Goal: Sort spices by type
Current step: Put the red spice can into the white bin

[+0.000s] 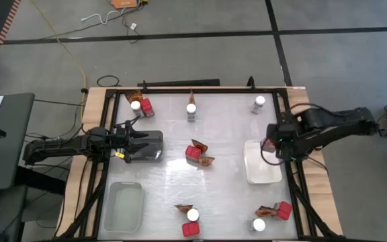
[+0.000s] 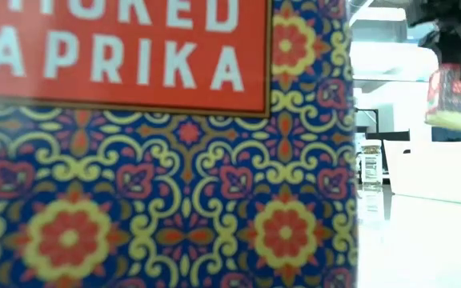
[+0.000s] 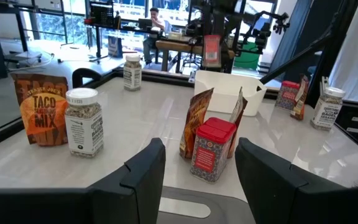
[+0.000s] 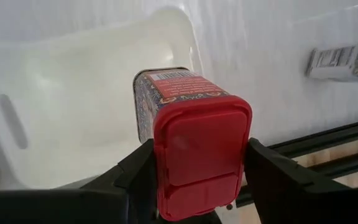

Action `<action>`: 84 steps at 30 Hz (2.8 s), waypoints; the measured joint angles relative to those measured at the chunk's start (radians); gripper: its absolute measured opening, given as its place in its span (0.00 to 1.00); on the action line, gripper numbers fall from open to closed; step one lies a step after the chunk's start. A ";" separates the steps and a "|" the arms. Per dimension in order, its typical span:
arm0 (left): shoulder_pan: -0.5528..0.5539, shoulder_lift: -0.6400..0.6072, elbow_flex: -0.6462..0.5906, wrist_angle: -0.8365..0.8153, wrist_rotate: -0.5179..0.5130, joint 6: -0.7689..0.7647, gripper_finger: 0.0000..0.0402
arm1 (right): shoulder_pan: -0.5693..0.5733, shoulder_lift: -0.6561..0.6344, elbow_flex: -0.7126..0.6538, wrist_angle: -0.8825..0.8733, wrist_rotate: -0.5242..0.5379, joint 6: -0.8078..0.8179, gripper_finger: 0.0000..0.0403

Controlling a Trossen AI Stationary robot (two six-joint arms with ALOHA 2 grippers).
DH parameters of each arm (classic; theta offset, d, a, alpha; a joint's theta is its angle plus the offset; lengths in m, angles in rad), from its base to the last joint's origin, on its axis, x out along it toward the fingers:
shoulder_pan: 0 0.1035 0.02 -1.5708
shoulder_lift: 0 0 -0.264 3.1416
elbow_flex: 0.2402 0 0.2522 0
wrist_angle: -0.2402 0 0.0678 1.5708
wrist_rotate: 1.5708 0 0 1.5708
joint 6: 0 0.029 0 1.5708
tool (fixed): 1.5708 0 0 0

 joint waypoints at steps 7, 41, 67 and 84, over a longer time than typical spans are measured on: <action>0.000 0.000 0.000 0.000 0.000 0.000 0.46 | 0.036 0.001 -0.110 0.082 0.002 -0.006 0.57; 0.000 0.000 0.000 0.000 0.000 0.000 0.46 | 0.043 0.116 -0.243 0.190 0.019 0.067 0.38; 0.000 0.000 0.000 0.000 0.000 0.000 0.46 | 0.041 0.097 -0.243 0.195 -0.057 0.693 0.59; 0.000 0.000 0.000 0.000 0.000 0.000 0.46 | 0.042 0.100 -0.243 0.239 -0.129 0.847 0.72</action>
